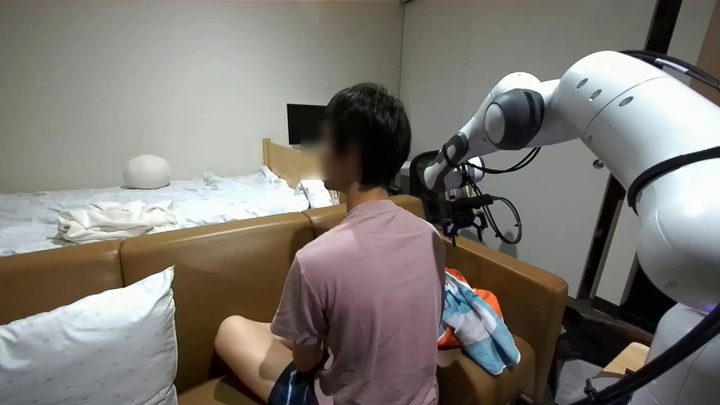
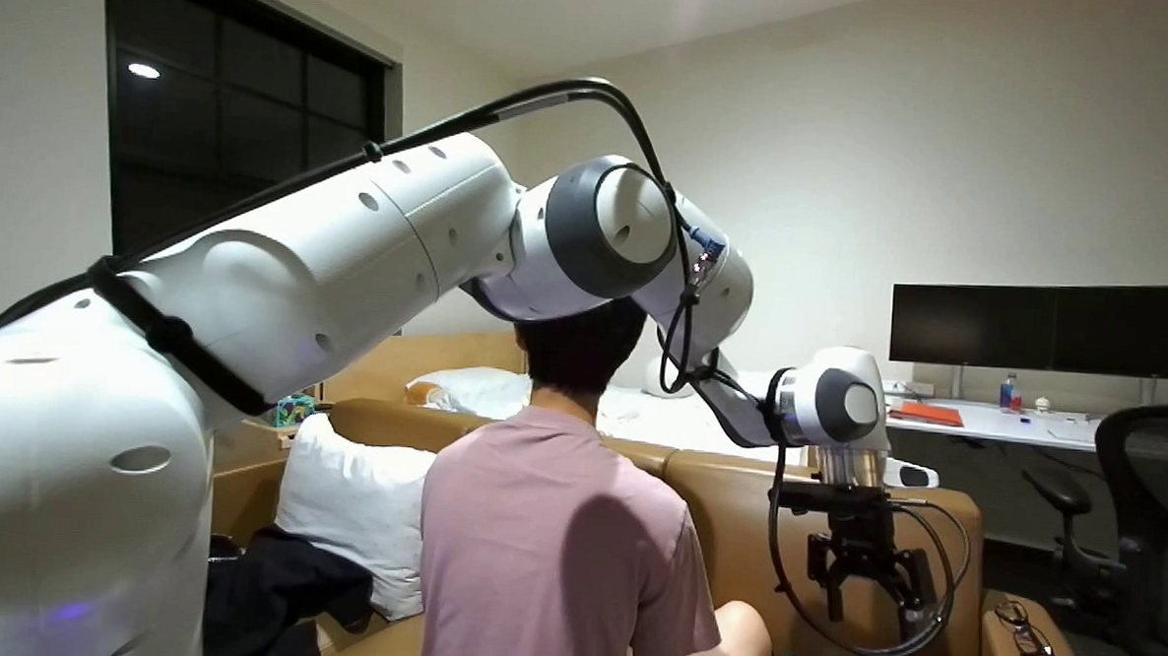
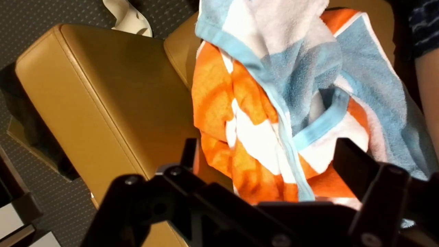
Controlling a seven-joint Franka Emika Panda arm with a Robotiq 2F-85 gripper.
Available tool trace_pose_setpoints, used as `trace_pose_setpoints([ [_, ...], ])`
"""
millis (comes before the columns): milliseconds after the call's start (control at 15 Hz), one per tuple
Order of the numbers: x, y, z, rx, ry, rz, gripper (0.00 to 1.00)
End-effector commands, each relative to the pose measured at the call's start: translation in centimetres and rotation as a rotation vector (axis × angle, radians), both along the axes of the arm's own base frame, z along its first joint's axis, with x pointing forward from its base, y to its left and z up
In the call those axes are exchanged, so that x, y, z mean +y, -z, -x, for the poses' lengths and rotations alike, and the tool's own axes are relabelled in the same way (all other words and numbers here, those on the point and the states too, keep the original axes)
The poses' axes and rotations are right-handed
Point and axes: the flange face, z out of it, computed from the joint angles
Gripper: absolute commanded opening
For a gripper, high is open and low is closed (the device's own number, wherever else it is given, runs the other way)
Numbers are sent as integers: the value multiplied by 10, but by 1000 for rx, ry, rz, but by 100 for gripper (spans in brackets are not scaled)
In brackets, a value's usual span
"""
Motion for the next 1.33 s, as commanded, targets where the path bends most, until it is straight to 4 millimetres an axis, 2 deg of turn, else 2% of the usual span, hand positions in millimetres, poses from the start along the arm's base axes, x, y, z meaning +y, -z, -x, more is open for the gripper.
trace_pose_setpoints([
  [0,5,25,4,-42,-8,14,100],
  [467,1,101,11,-13,-7,4,100],
  [667,-2,122,9,15,-17,5,100],
  [933,-1,133,-5,38,-33,17,100],
  [1267,2,133,-19,75,-45,15,100],
])
